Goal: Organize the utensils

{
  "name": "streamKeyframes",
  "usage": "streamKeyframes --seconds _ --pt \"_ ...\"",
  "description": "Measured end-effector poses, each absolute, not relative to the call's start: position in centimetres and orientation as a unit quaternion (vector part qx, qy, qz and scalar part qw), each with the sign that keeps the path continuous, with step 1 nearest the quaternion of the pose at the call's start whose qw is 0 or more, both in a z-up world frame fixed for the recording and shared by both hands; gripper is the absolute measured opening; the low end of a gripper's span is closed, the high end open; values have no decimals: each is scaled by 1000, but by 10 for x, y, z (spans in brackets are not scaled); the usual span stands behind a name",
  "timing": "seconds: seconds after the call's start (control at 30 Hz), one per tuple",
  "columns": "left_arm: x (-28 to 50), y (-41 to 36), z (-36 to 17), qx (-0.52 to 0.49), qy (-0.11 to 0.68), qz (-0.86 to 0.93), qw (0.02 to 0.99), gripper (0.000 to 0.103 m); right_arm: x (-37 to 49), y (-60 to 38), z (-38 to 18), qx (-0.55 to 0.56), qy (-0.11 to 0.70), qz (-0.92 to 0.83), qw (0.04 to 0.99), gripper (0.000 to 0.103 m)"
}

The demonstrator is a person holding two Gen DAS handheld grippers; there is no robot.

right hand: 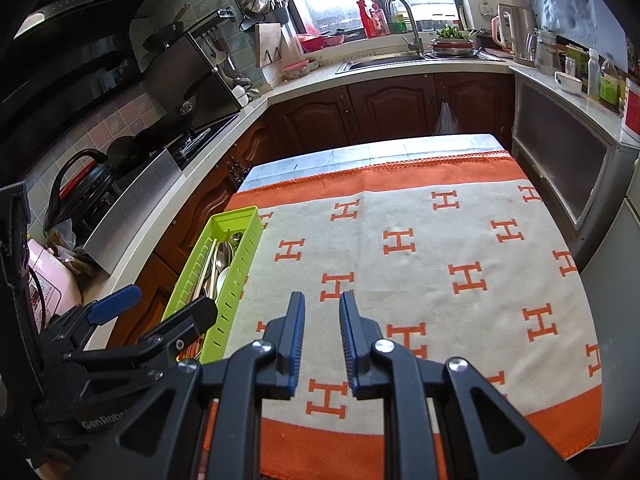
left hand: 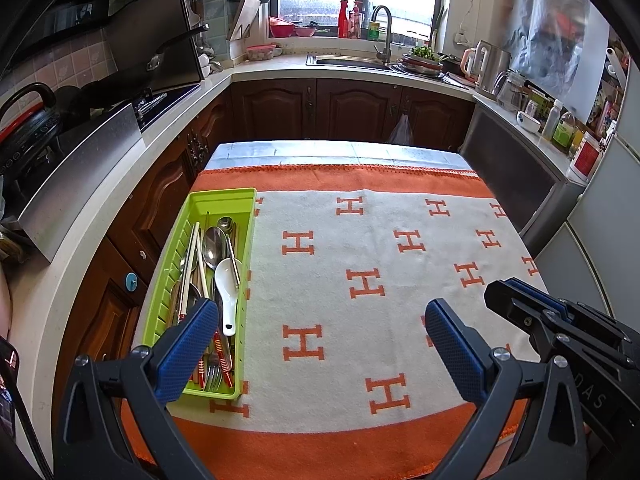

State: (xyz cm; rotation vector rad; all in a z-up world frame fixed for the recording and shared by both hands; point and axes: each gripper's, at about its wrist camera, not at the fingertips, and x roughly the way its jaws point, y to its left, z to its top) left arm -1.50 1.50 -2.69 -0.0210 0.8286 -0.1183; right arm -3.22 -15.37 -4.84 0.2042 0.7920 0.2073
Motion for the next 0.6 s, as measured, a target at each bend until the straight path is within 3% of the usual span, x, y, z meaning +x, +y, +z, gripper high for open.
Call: streamKeyframes --seconds 0.6 --pt "-16 14 -29 -9 404 -57 913 102 -32 -155 -50 101 386 101 912 18"
